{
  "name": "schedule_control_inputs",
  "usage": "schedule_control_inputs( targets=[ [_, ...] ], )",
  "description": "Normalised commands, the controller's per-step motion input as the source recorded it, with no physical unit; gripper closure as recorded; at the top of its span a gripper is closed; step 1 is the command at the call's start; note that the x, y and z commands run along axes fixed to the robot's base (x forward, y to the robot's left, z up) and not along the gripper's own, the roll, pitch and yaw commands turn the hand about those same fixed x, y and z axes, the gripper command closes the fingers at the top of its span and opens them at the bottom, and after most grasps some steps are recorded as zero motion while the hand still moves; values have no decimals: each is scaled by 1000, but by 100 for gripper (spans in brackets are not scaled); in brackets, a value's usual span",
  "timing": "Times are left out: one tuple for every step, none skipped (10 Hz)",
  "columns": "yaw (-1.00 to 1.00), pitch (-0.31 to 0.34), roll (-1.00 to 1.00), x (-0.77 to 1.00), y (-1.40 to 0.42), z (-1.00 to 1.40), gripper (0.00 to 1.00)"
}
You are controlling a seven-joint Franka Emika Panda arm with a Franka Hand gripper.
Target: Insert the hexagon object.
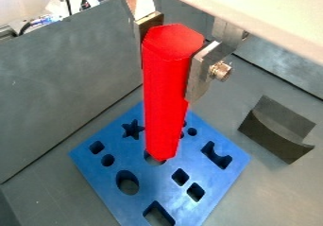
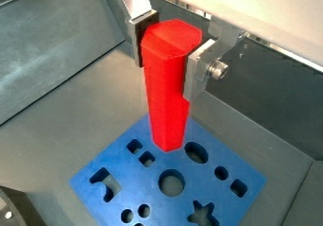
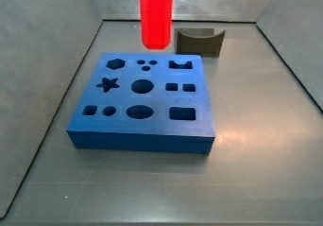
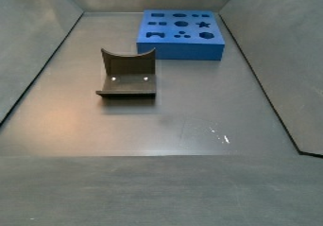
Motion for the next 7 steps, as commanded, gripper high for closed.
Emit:
schedule_control_inputs(
  targets=[
    [0,-6,0,-100,0,-11,100],
    [-243,-71,0,-709,540,-220,100],
    [-234,-43,0,-749,617,-283,100],
    [-294,0,0,-691,589,-391,100],
    [-406,0,0,-629,506,-443,100],
    [-577,0,0,-577,343,-491,100],
    [-689,0,-11,-531,234,-503,100]
  ],
)
